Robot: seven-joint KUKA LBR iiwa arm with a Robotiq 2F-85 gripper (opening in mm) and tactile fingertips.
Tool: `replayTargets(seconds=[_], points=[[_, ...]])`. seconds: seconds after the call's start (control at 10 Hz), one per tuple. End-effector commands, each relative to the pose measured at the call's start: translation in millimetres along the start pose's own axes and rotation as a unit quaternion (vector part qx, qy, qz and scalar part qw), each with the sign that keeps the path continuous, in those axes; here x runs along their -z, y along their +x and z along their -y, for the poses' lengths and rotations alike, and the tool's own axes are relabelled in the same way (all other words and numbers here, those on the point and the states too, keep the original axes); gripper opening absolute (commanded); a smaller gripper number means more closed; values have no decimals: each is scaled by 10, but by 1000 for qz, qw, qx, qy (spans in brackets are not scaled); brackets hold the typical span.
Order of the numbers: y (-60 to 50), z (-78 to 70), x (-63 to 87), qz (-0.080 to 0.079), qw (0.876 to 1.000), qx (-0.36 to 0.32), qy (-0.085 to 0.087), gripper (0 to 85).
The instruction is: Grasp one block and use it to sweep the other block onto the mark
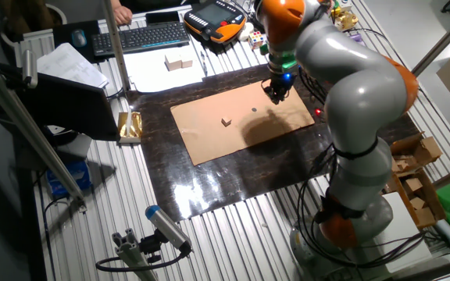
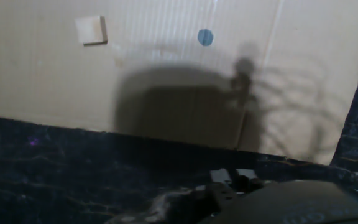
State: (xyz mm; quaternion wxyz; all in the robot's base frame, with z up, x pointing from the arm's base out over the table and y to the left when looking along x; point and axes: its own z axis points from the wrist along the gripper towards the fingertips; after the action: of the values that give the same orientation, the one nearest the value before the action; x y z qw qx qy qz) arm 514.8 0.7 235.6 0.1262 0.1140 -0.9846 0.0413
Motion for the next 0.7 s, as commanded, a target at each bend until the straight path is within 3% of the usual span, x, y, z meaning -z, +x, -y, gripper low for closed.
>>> replayTargets(seconds=[0.0, 0.6], points=[[0, -1, 2, 1, 1000, -9, 1, 50], [1, 1, 1, 9, 999, -42, 1, 13]])
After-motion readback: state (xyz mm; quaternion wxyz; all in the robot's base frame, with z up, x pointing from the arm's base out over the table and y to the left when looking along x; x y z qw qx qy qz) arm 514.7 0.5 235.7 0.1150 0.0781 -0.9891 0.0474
